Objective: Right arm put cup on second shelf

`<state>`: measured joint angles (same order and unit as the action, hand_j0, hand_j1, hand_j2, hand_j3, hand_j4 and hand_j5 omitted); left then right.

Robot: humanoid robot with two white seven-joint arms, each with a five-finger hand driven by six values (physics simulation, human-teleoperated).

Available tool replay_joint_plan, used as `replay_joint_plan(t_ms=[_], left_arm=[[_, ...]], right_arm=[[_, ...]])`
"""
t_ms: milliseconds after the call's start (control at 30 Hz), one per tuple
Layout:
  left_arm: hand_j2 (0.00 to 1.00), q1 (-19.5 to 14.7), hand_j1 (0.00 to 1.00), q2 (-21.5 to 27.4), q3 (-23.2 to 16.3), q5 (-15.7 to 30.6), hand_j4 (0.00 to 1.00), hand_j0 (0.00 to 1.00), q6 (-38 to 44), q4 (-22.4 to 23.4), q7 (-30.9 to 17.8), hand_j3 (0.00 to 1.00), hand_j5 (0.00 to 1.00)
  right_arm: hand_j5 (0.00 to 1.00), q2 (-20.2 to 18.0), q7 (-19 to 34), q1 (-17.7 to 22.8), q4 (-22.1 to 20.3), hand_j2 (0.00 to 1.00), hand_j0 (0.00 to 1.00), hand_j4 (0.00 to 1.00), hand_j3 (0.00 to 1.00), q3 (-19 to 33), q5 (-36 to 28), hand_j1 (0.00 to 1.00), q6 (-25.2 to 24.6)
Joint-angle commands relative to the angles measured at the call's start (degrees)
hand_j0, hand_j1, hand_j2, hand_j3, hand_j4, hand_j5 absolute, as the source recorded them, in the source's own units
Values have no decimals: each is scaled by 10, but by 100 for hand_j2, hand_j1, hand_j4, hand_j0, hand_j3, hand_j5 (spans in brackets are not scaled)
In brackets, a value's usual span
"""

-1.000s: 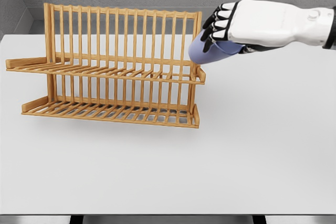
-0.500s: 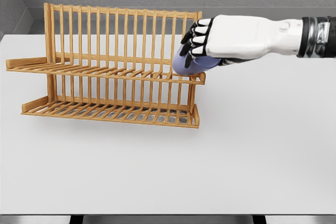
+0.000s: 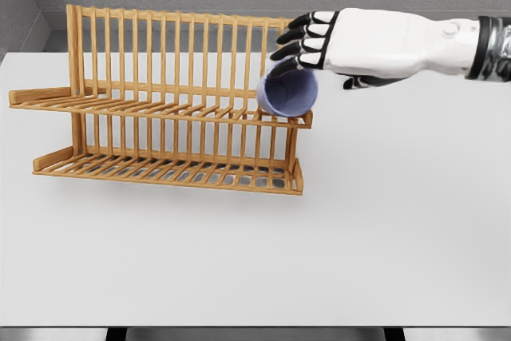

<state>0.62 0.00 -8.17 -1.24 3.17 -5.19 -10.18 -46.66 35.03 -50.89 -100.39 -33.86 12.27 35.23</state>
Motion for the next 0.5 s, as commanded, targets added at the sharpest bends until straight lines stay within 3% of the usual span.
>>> replay_joint_plan(t_ms=[0,67,100,167,200,367,467], left_arm=[[100,0,100,0,0,0,100,100,1,0,0,100,100],[100,0,100,0,0,0,100,100,0,0,0,100,100],[100,0,100,0,0,0,100,100,0,0,0,100,100],[100,0,100,0,0,0,100,100,0,0,0,100,100],[100,0,100,0,0,0,100,100,0,0,0,100,100],[100,0,100,0,0,0,100,100,0,0,0,100,100],[100,0,100,0,0,0,100,100,0,0,0,100,100]], right_arm=[[100,-26,0,4,3,100,100,100,100,115,-6,100,-2],[100,-48,0,79,14,100,100,100,100,232,-6,100,-2],[100,-63,0,127,27,100,100,100,100,263,-6,100,-2],[100,-56,0,197,65,100,100,100,100,269,-5,100,-2],[100,-27,0,230,96,100,100,100,100,270,-1,100,-2],[100,9,0,312,107,100,100,100,100,276,4,100,-2],[100,30,0,315,107,100,100,100,100,277,30,100,-2]])
